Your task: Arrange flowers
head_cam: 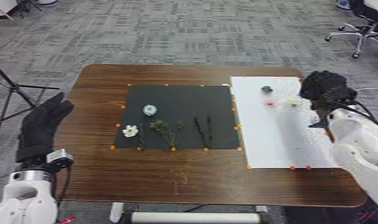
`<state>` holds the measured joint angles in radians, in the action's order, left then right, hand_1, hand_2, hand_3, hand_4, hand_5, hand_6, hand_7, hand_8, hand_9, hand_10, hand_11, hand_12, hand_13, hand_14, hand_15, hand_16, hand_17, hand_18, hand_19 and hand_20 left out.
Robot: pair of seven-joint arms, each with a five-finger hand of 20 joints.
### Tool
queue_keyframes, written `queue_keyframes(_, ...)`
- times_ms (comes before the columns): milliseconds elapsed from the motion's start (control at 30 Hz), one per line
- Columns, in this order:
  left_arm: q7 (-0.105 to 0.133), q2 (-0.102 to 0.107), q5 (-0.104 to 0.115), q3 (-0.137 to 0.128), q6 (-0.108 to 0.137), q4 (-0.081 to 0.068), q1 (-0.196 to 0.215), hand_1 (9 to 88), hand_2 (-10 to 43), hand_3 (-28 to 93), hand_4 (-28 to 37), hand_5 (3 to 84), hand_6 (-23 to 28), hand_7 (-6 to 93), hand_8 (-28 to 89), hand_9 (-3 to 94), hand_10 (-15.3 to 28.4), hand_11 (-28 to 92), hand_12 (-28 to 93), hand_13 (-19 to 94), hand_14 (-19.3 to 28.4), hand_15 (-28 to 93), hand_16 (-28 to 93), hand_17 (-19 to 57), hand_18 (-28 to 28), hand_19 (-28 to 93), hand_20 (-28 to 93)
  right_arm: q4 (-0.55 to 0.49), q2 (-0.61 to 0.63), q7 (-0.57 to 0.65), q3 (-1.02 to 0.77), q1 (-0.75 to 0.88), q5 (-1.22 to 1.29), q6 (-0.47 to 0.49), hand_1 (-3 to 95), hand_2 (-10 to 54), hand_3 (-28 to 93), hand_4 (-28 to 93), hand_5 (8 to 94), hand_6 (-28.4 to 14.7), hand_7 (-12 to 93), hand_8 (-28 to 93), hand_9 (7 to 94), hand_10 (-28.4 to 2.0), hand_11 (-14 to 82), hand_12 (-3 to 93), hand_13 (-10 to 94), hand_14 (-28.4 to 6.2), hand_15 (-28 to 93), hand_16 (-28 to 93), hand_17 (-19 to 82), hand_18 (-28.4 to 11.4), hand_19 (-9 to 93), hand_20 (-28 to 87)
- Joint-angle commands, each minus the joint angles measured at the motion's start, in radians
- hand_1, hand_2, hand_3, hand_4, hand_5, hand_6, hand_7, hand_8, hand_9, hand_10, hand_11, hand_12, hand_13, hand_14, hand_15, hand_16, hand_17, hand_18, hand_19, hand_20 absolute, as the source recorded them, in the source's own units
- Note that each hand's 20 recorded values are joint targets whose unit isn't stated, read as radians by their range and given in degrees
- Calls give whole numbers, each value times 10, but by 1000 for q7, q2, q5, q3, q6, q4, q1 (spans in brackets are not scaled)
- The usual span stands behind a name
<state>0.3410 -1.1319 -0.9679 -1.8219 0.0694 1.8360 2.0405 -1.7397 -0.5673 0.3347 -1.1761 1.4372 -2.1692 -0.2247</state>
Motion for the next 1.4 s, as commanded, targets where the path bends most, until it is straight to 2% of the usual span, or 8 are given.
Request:
queue_keyframes(33,-12,8,5,-16,12,12,18,149,-25,729,-283,444,16,110,-70,451,133,166,122,373,160,148,23,39,115,58,162,-134,-20,-65,316,-401,203,95,600,-95,595,-184,787,20,204,65,892,-104,73,358,744,-89,526,386,362,-218,731,589)
queue_keyframes(233,-20,13,4,-11,8,9,10,148,-26,730,-283,446,16,110,-70,452,133,168,122,374,160,150,22,39,115,58,163,-105,-178,-84,564,-594,334,182,599,-95,592,-181,792,20,198,66,893,-106,75,353,747,-92,524,382,362,-219,733,588)
queue_keyframes(533,-28,20,3,3,-2,-6,-16,147,-25,729,-283,446,16,111,-70,455,133,170,122,376,163,153,21,39,115,60,163,-72,-407,-66,676,-635,472,271,601,-95,589,-181,796,18,189,70,894,-107,74,348,747,-90,524,381,364,-218,734,587)
queue_keyframes(700,-37,30,0,13,-3,-20,-42,146,-24,728,-283,445,16,112,-70,454,133,171,123,370,166,162,27,31,125,72,170,40,-520,-107,734,-665,330,351,603,-95,587,-184,798,19,184,69,891,-107,72,345,746,-89,523,382,364,-217,734,586)
queue_keyframes(733,-27,28,2,3,-4,-5,-19,146,-23,728,-283,445,16,111,-71,454,133,172,123,368,167,166,29,29,127,76,171,39,-531,-106,745,-662,299,366,603,-95,587,-184,798,20,184,70,890,-106,70,344,744,-88,523,384,363,-216,734,585)
queue_keyframes(833,-28,27,2,7,-1,-8,-24,145,-23,728,-283,444,16,112,-70,452,132,171,123,362,169,170,31,27,129,80,171,107,-605,-141,731,-645,192,404,602,-95,588,-185,797,23,184,69,889,-104,66,341,740,-89,520,390,359,-214,730,585)
queue_keyframes(1000,-23,23,-1,18,-12,-17,-36,147,-22,726,-283,444,16,112,-71,450,131,170,124,354,167,167,31,26,130,81,171,160,-653,-140,740,-631,126,398,601,-95,590,-190,796,26,185,66,890,-103,65,339,736,-88,515,398,357,-212,726,584)
queue_keyframes(1400,-22,17,0,21,-14,-20,-40,145,-23,727,-283,443,15,113,-70,449,130,170,125,352,167,165,34,25,131,82,171,260,-699,-141,708,-600,-16,455,596,-95,595,-194,792,30,190,62,889,-99,61,336,733,-88,505,413,353,-210,722,584)
